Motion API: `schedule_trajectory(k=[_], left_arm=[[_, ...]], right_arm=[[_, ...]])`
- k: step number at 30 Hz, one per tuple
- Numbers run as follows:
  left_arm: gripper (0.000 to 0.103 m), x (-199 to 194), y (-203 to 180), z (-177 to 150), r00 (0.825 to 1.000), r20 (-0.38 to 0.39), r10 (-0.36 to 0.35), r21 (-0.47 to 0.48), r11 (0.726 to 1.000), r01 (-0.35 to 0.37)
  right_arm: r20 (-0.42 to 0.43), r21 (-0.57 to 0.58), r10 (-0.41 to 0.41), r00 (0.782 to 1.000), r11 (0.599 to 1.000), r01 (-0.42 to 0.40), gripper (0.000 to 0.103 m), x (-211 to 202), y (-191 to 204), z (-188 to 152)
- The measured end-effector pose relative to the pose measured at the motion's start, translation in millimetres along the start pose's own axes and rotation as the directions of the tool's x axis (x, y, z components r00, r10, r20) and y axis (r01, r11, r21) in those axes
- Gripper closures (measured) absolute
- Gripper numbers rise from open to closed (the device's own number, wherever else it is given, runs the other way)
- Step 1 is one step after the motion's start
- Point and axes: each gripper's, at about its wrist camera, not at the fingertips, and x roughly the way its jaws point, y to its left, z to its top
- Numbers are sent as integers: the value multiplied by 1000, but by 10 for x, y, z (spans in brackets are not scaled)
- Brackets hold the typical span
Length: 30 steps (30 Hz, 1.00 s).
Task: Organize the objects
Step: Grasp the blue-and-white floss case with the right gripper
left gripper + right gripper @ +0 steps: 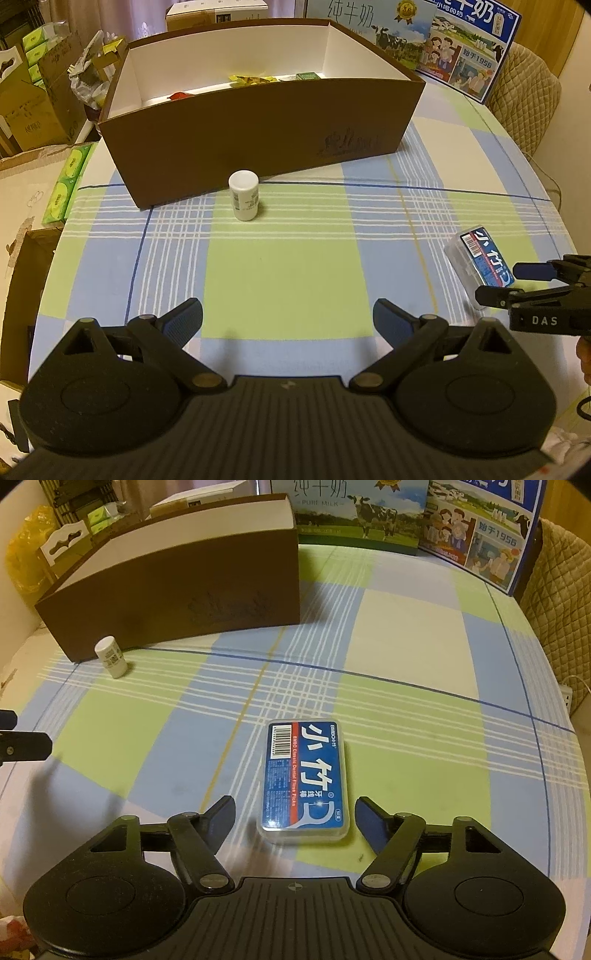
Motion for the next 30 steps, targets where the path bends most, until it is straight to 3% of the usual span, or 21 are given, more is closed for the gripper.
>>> schedule_trajectory(k=[20, 30], left_arm=[[6, 131, 116, 75, 1000, 0, 30, -15, 999, -30], [12, 261, 153, 231, 997, 58, 42, 14, 999, -42]], right_arm=[[-26, -45, -33, 999, 998, 32, 50, 311, -4, 155], [15, 38, -46, 999, 998, 45, 50, 183, -166, 298]])
